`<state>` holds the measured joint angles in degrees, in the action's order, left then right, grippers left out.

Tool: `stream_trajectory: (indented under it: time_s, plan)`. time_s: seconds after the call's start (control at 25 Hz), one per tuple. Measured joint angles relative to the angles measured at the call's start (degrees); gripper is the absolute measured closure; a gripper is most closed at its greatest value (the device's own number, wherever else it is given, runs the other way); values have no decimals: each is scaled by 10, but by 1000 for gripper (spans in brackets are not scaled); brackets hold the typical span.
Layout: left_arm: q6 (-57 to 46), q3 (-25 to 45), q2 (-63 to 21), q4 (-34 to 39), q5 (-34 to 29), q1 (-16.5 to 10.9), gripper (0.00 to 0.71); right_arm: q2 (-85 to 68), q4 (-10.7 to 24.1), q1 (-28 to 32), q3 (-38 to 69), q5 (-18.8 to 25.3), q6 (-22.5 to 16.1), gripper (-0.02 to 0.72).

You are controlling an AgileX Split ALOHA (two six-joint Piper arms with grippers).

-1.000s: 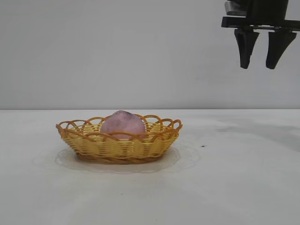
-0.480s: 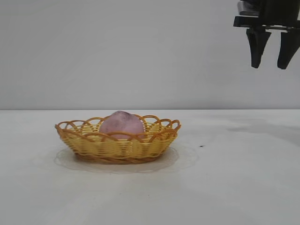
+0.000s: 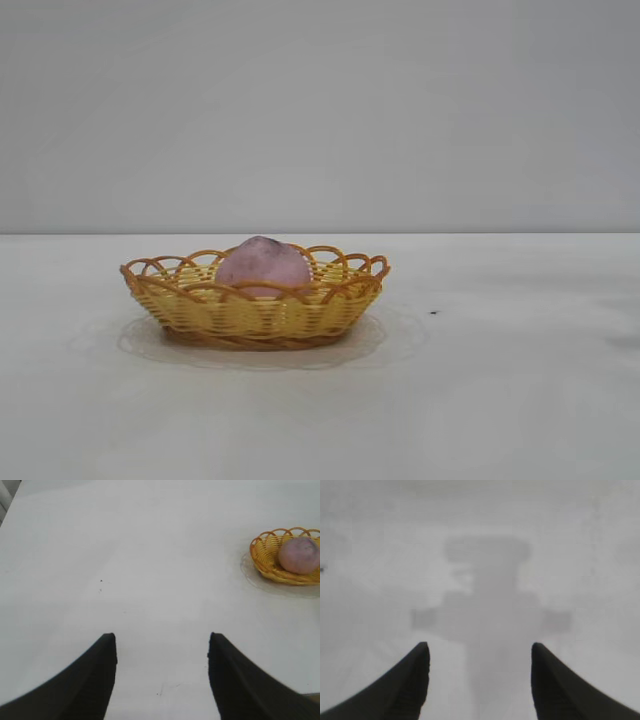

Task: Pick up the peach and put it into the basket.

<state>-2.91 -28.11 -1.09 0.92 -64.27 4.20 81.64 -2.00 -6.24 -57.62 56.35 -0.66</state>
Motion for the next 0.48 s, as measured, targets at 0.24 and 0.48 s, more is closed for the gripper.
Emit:
stream_trajectory:
  time_s: [0.24,0.48]
  plan:
    - [0,0,0,0,0,0,351,-179,2,0,122,33,0,321]
    - [0,0,0,0,0,0,351,-332,2,0,209,66,0,321]
